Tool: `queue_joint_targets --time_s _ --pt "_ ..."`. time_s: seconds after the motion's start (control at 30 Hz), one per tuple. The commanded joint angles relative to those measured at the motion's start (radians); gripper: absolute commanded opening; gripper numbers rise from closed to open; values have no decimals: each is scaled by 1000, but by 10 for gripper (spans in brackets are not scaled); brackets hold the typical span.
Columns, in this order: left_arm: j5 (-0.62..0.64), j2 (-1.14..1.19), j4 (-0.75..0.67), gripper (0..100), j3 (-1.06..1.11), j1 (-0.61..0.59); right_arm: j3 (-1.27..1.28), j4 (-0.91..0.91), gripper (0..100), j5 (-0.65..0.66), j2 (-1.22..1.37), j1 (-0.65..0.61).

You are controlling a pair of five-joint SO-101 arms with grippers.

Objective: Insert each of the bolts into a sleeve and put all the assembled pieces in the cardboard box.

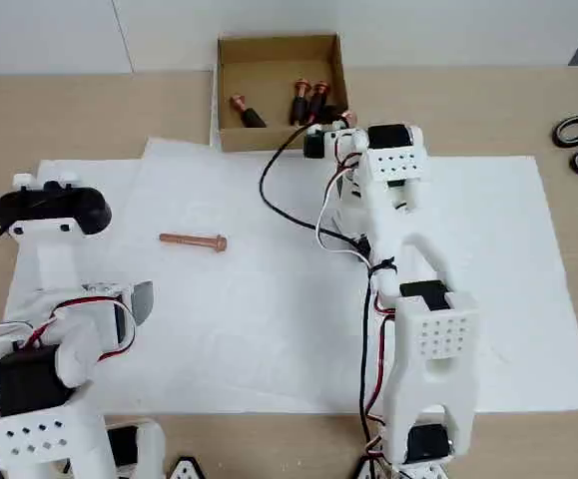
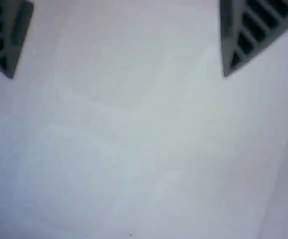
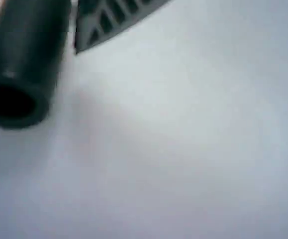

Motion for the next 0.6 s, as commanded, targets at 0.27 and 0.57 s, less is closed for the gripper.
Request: queue_joint_targets --time_s 0.27,0.57 --pt "-3 -12 -23 254 -4 -6 -43 -54 162 46 97 -13" --pt "-3 -12 -23 254 -4 -2 -72 -44 7 49 136 44"
